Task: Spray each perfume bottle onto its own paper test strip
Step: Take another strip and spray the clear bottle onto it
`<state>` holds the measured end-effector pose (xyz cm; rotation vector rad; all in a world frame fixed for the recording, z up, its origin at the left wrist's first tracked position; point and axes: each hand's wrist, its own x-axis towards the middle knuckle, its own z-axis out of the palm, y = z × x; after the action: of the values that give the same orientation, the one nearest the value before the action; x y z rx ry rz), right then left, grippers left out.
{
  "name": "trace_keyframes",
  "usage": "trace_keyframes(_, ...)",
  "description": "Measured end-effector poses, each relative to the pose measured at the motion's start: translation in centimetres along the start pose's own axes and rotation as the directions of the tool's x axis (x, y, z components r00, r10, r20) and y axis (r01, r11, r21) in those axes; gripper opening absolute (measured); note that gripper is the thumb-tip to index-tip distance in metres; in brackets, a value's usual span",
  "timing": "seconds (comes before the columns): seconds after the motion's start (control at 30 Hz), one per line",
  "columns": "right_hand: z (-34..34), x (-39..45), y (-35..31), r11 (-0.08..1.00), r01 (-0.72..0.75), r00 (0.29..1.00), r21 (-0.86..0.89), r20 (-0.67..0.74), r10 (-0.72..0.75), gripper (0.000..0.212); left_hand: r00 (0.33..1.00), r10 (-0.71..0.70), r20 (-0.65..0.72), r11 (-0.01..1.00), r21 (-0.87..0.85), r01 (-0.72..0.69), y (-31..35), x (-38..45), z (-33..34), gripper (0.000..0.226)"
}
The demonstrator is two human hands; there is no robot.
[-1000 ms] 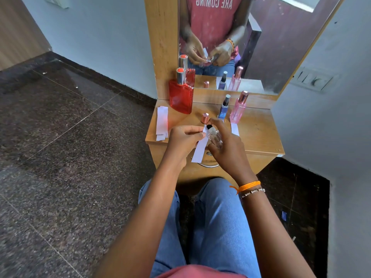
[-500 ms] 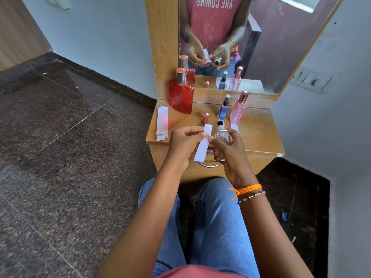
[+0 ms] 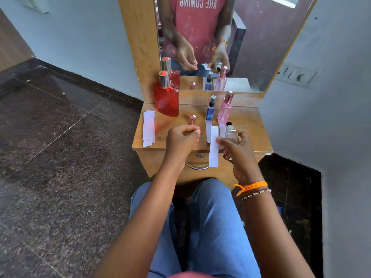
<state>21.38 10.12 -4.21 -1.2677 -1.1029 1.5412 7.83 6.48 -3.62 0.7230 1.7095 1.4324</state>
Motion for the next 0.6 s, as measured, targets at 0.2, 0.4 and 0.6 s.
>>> trace_keyframes(0.2, -3.0, 2.3, -1.2, 0.996, 0.013, 0.995, -0.083, -0.094, -0.021, 0.046, 0.978, 0.188, -0.092, 0.944, 0.293, -0.153, 0.3, 2.0, 0.9, 0.023)
trace_keyframes(0.4, -4.1, 5.5, -1.8, 0.978, 0.043, 0.986, -0.206, -0.148, -0.075, 0.046, 0.966, 0.235, -0.105, 0.887, 0.429, -0.169, 0.0, 3.4, 1.6, 0.040)
trace_keyframes(0.6, -3.5, 7.4, -1.8, 0.935, 0.035, 0.978, -0.354, -0.181, -0.105, 0.046, 0.957, 0.260, -0.129, 0.851, 0.499, -0.164, -0.5, 4.3, 1.7, 0.043)
